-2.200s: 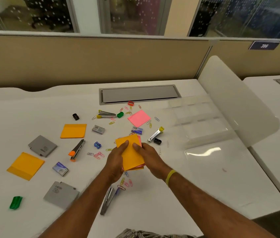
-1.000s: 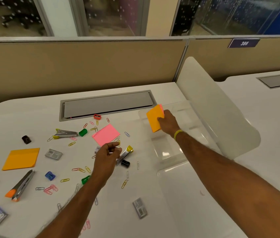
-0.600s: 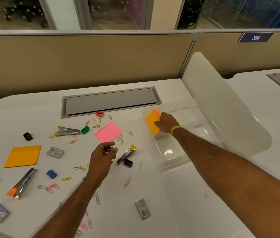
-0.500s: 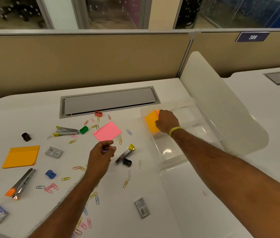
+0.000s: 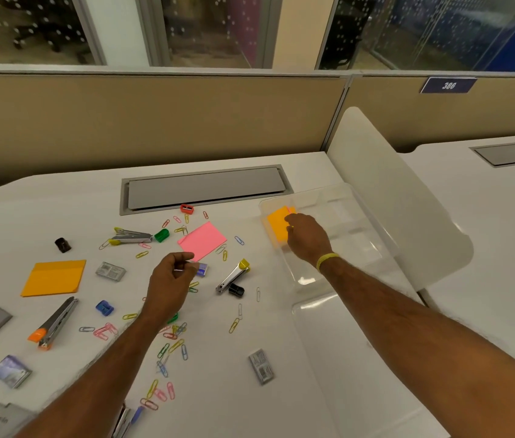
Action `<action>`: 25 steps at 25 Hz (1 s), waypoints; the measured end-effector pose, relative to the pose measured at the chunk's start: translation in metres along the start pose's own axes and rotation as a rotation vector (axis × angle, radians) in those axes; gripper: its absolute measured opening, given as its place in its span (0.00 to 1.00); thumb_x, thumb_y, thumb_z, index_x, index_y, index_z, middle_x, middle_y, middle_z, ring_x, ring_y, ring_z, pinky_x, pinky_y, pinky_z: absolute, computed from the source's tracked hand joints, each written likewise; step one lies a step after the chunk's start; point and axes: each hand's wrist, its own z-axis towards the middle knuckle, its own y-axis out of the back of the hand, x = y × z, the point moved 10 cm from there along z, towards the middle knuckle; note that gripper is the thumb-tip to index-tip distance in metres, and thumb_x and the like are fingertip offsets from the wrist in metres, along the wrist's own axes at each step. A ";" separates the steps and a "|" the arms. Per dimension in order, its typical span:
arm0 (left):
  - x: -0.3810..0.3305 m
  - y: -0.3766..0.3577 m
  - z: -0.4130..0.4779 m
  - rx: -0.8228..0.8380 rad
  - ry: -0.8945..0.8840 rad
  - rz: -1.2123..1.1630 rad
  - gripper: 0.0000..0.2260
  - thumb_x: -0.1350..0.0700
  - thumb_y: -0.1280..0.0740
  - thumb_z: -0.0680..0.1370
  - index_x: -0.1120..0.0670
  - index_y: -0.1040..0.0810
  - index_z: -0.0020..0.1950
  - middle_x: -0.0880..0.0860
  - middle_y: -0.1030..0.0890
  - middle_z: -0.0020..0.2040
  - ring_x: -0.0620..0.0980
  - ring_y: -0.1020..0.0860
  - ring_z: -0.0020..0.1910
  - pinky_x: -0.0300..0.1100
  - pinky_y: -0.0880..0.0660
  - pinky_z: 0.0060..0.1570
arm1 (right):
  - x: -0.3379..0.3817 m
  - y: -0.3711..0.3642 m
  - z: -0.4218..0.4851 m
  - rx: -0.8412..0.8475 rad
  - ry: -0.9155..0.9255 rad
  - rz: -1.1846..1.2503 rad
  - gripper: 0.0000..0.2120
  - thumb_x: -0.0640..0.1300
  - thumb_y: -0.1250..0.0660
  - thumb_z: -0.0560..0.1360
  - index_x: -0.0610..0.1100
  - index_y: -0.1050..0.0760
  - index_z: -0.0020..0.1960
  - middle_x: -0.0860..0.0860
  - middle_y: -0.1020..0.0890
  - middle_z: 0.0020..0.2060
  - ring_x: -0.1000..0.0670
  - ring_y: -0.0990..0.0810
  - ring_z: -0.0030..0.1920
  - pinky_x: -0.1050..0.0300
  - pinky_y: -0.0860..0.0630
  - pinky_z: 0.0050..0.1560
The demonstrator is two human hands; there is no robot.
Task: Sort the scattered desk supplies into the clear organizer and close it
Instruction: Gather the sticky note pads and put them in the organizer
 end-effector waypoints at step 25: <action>0.054 0.075 0.009 0.123 -0.175 0.938 0.43 0.25 0.51 0.69 0.48 0.44 0.78 0.52 0.48 0.80 0.53 0.49 0.78 0.57 0.49 0.75 | 0.148 -0.107 0.013 0.202 0.155 -0.065 0.32 0.59 0.33 0.74 0.45 0.36 0.71 0.44 0.28 0.65 0.42 0.29 0.65 0.47 0.31 0.63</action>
